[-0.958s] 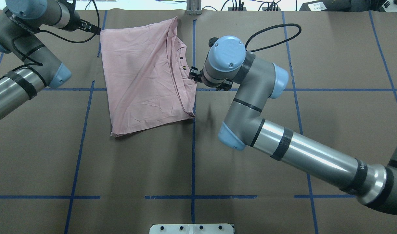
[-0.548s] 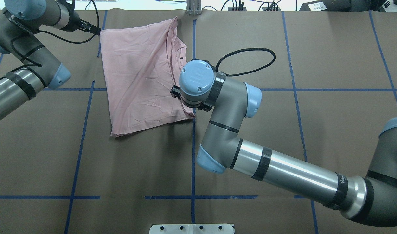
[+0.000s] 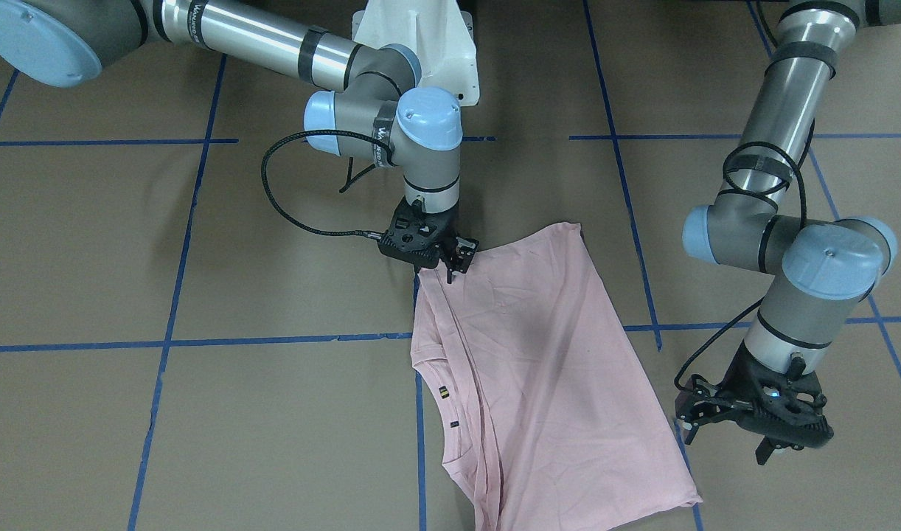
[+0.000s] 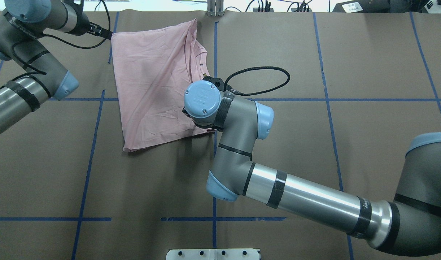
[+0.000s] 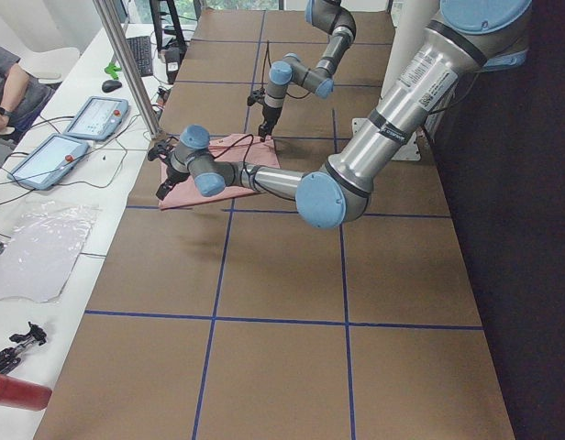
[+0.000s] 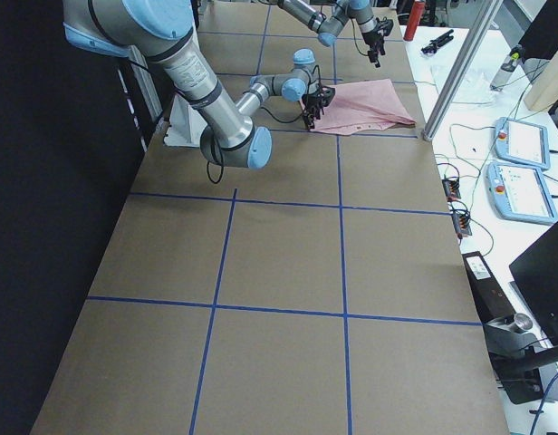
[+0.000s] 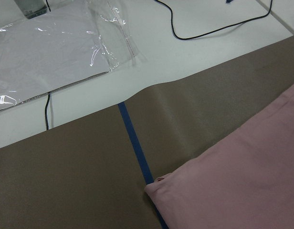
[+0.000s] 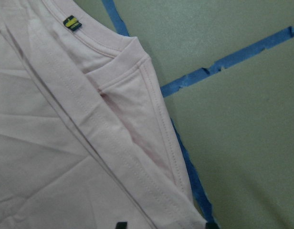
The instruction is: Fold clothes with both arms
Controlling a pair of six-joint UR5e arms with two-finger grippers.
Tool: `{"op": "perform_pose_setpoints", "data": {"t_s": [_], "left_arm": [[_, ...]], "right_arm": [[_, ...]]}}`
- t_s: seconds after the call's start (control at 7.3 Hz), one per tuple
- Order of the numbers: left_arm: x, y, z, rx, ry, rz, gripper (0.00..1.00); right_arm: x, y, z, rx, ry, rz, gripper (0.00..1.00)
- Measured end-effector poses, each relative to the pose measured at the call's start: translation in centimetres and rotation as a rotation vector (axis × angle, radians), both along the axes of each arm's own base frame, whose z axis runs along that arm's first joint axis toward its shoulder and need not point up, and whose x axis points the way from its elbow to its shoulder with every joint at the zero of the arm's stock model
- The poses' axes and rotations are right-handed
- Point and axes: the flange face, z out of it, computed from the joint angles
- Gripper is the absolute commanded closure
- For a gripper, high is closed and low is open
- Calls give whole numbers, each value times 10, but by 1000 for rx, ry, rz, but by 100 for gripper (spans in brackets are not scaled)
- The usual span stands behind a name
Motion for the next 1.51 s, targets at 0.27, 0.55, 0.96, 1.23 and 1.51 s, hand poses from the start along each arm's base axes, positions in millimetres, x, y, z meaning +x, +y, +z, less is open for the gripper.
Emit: {"op": "perform_pose_setpoints", "data": {"t_s": [0.27, 0.55, 0.96, 1.23, 1.51], "left_arm": [[-1, 2, 2, -1, -1, 0, 0], [-1, 2, 3, -1, -1, 0, 0], [-2, 4, 9, -6, -4, 1, 0], [-2, 4, 9, -6, -4, 1, 0], [-1, 5, 7, -5, -3, 2, 0]], "right_arm": [[-7, 5, 3, 10, 13, 6, 37], [-11, 8, 6, 13, 22, 14, 56], [-17, 14, 0, 11, 18, 47, 100], [-17, 13, -3, 6, 13, 57, 100], [-6, 6, -8, 14, -1, 59, 100]]}}
